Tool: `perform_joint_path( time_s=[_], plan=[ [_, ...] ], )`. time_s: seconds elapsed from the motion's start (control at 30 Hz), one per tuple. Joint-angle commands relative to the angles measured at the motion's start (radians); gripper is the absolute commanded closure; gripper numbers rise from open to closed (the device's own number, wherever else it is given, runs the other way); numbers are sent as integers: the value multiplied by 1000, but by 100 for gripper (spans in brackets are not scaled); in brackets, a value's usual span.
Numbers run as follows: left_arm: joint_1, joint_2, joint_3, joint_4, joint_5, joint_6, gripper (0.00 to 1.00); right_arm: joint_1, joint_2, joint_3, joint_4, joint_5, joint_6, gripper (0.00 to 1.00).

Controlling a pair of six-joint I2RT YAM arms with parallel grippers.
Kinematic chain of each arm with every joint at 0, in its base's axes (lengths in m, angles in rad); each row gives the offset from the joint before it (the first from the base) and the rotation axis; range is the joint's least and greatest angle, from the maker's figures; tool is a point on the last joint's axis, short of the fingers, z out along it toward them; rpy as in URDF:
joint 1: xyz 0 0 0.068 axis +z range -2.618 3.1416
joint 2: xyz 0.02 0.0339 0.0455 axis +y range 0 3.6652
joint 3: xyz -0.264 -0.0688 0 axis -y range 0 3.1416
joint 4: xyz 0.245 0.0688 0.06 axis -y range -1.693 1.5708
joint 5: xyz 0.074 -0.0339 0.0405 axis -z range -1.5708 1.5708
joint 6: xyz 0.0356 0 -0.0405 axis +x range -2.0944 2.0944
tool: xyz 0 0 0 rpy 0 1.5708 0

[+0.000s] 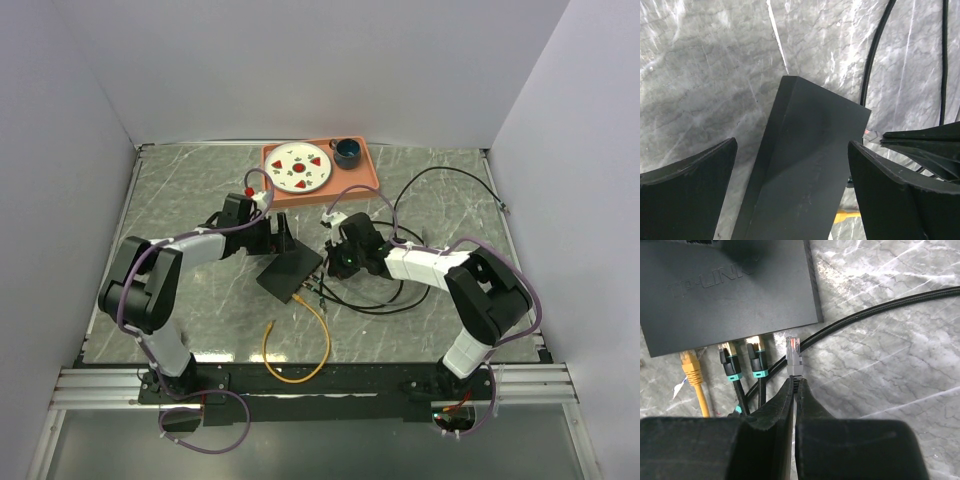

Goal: Insert the plug into the switch port

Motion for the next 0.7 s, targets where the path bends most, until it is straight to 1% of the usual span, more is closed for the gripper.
perform_joint_path(
  time_s=[0.0, 0.17, 0.5, 0.67],
  plan=[
    [3, 21, 26, 62, 29, 12, 2, 11, 4, 34, 20, 49, 9, 100],
    [3, 33, 28, 71, 46, 12, 1, 14, -4, 8, 60, 54, 26, 100],
    [3, 45, 28, 76, 54, 15, 1, 15, 16, 14, 71, 11, 46, 100],
    [3, -11, 12, 96, 51, 15, 1, 15, -36, 0, 71, 16, 46, 100]
  ],
)
